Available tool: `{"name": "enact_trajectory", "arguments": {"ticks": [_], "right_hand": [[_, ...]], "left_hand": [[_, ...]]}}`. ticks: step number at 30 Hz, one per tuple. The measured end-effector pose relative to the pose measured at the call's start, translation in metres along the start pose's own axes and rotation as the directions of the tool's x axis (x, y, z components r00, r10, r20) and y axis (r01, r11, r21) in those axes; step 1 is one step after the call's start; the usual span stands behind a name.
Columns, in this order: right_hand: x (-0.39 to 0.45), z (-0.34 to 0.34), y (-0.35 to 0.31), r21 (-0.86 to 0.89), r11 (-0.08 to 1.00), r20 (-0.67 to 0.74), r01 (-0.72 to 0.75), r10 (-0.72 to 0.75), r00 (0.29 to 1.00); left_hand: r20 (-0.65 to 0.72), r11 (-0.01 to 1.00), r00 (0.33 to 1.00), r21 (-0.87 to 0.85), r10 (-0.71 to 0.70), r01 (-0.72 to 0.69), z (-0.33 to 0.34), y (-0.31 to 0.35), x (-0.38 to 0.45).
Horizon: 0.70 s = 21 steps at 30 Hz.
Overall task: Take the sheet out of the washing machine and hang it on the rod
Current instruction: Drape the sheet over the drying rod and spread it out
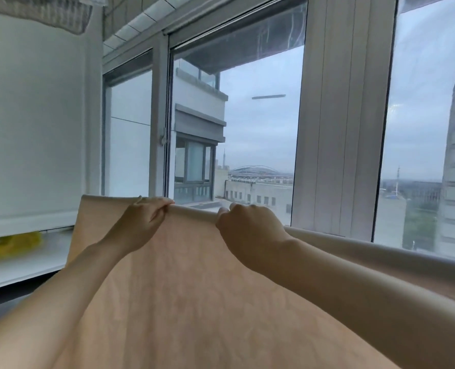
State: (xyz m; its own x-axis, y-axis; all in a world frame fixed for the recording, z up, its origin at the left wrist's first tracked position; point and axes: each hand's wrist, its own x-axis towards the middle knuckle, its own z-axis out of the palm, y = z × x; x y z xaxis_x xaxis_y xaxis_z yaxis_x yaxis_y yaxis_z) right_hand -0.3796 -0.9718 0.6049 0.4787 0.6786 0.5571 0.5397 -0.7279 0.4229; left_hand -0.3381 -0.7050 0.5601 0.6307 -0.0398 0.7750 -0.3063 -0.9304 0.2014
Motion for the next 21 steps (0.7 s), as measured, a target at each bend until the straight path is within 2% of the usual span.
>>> {"name": "enact_trajectory", "arguments": {"ticks": [2,5,10,13,15,17,21], "right_hand": [[0.015,0.004,-0.006,0.023,1.0,0.02,0.0,-0.001,1.0],[0.036,0.014,-0.021,0.023,1.0,0.009,0.008,-0.008,1.0],[0.071,0.03,-0.052,0.075,0.993,0.009,-0.094,0.094,0.996],[0.089,0.04,-0.069,0.039,0.989,-0.007,-0.143,0.143,0.99],[0.101,0.046,-0.08,0.024,0.986,-0.039,-0.166,0.166,0.985],[0.109,0.051,-0.088,-0.01,0.981,-0.072,-0.195,0.194,0.978],[0.113,0.055,-0.095,-0.143,0.968,-0.171,-0.206,0.181,0.968]], "left_hand": [[0.015,0.999,0.999,0.026,0.047,-0.048,-0.003,-0.017,0.006],[0.043,0.996,0.996,-0.049,0.074,-0.072,-0.009,-0.041,0.01],[0.095,0.982,0.994,-0.186,0.063,-0.044,-0.013,-0.078,0.022],[0.134,0.961,0.991,-0.276,0.016,0.022,-0.019,-0.106,0.027],[0.157,0.955,0.987,-0.297,0.031,0.018,-0.026,-0.123,0.026],[0.132,0.964,0.988,-0.263,0.082,-0.045,-0.031,-0.137,0.026],[-0.041,0.972,0.994,-0.21,0.101,-0.107,-0.033,-0.157,0.03]]}}
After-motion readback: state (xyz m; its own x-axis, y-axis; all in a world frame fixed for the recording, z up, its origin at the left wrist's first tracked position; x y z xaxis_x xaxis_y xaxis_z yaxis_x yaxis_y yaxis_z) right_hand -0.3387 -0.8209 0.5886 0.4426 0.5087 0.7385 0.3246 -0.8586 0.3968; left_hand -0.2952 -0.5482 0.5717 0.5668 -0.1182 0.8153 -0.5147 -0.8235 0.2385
